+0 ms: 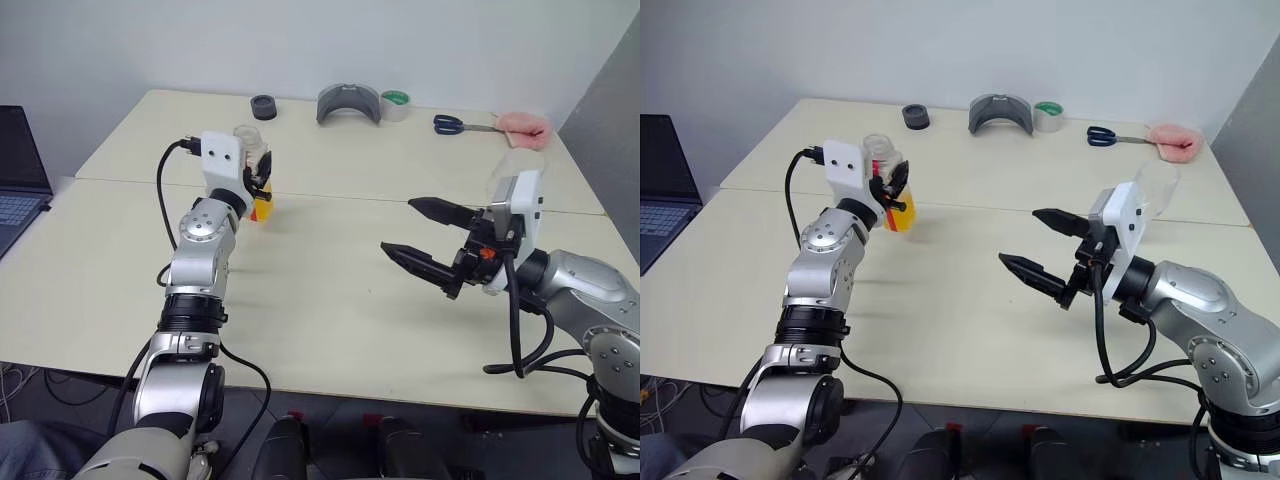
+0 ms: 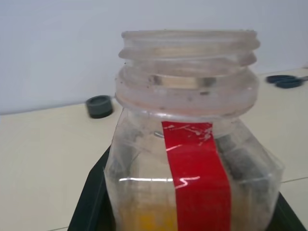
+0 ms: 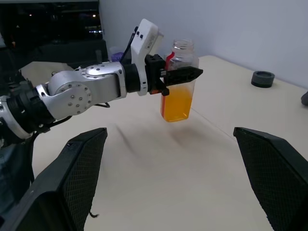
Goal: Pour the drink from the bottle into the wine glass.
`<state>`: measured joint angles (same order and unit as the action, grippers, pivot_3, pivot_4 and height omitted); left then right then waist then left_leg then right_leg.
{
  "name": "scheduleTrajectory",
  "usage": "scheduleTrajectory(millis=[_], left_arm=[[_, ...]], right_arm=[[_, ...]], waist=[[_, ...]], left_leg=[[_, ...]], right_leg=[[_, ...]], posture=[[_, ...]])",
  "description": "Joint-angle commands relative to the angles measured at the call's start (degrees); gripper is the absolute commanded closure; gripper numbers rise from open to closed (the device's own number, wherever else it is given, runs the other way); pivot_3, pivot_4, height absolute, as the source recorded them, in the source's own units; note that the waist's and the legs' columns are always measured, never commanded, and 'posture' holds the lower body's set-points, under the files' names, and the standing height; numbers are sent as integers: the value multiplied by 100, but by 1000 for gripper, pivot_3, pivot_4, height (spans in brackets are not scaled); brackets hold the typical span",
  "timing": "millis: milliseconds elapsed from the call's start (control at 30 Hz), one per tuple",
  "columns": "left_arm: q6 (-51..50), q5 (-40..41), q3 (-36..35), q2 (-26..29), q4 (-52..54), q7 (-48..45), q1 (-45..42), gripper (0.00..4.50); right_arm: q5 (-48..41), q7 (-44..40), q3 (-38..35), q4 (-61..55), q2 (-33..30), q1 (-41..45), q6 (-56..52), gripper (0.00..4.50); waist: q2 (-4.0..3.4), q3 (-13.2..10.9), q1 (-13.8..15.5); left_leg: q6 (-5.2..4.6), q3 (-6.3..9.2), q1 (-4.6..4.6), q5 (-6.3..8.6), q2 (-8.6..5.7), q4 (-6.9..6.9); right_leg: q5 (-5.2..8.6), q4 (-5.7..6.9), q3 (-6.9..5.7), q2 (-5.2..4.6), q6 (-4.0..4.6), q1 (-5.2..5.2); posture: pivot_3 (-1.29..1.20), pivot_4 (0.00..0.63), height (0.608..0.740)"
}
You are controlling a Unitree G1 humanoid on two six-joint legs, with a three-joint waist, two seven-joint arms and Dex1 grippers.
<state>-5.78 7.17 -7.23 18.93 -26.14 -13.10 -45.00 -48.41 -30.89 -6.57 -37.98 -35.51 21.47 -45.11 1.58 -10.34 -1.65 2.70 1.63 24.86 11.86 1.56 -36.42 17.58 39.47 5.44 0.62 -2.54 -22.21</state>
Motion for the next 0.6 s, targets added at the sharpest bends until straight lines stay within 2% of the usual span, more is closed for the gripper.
scheduleTrajectory(millis=[33,333,567,600], left_arm=[[460,36,-141,-8,-275,-5,-271,2756],[1184,157,-263,-45,-1028,-249,-279,2756],[1377,120,-294,-26,-1302,-334,-248,2756],[1383,116,-288,-26,-1296,-338,-240,2433]], right_arm=[[2,58,34,-122,85,25,142,11],[-50,205,89,-168,190,69,101,11],[-125,400,105,-165,244,194,14,11],[-156,437,102,-171,260,196,-14,2]], waist=[[0,0,0],[0,0,-6],[0,0,-7],[0,0,-7]], left_leg=[[0,1,0,0,0,0],[0,0,-1,0,3,-1],[0,0,-1,0,2,-2],[0,0,-1,0,2,-2]], right_leg=[[0,0,-2,0,0,0],[0,6,-2,4,0,-2],[0,7,-2,4,0,-2],[0,7,-3,4,0,-2]], posture=[[0,150,740],[0,150,740],[0,150,740],[0,150,740]])
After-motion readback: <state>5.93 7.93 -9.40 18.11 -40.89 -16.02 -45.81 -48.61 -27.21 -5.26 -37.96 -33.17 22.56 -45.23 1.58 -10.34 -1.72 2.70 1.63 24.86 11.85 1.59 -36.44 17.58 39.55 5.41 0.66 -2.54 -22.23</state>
